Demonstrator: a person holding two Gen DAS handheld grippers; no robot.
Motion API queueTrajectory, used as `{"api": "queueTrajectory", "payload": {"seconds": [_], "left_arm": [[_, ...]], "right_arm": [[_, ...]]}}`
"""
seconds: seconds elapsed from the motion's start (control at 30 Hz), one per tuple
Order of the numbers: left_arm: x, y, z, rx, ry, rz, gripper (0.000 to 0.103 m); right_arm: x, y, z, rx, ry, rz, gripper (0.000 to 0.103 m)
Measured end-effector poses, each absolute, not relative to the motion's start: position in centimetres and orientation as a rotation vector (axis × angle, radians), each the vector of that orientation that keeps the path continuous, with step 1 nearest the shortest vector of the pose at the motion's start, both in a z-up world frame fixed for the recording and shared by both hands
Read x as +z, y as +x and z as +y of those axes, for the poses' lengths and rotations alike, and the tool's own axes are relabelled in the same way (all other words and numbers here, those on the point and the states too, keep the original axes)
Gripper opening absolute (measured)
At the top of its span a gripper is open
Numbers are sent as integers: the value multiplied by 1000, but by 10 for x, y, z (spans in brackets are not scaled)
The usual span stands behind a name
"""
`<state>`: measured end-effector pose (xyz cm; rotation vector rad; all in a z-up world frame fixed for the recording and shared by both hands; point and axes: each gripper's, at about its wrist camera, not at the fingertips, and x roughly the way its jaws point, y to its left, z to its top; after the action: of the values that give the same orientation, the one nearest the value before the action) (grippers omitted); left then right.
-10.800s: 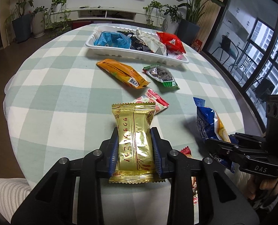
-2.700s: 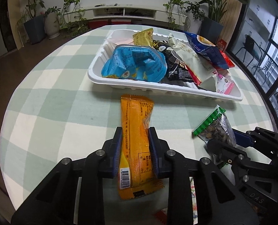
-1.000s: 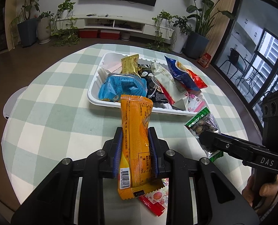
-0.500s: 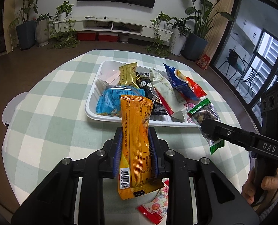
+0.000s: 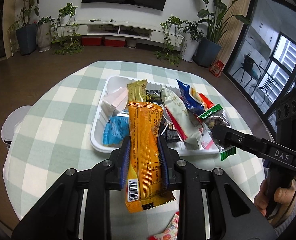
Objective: Organize snacks
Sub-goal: 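Carry the orange bar and nut bag over the white tray with both grippers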
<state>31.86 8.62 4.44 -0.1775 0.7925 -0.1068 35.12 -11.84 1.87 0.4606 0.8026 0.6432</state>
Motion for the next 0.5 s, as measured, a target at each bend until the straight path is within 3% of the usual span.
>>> {"api": "queueTrajectory", "payload": {"seconds": [0.5], "left_arm": [[52,368,85,-106,-126,810,24]], "right_arm": [[24,382,-112,635,449,780,31]]}}
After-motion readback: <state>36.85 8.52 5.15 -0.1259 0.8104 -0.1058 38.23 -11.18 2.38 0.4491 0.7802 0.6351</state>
